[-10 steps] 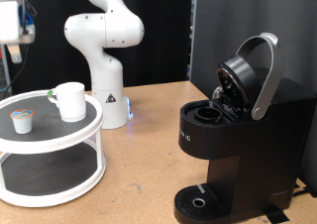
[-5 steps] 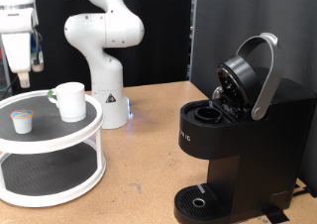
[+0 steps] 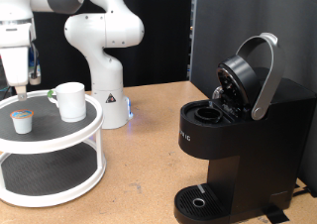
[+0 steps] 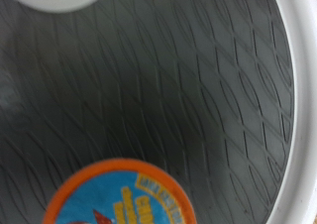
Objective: Make a cup of coffee with the keurig machine
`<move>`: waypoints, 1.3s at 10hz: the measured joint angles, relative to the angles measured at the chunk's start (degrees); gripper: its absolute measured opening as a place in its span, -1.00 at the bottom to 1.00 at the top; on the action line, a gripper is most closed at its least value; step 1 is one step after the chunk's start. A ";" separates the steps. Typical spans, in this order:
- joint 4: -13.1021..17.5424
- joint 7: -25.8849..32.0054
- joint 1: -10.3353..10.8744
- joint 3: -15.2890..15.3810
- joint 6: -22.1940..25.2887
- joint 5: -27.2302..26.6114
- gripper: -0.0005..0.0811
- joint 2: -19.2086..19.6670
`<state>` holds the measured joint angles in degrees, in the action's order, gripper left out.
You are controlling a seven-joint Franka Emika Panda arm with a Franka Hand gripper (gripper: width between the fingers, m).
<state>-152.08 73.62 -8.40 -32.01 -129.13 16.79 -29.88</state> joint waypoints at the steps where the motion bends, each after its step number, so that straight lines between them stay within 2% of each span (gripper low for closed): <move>1: -0.40 0.09 -0.09 -0.55 -2.28 0.65 0.98 0.85; 4: -1.11 0.09 -0.12 -1.02 -6.99 1.21 0.98 4.16; 6: -1.74 1.36 -0.12 -1.03 -8.18 1.68 0.98 6.00; 10: -3.54 4.62 -0.12 -1.74 -8.13 1.68 0.98 6.03; 13: -5.18 3.74 -0.22 -2.69 -11.96 1.53 0.98 5.57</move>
<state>-157.26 77.36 -8.63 -34.70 -141.09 18.32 -24.30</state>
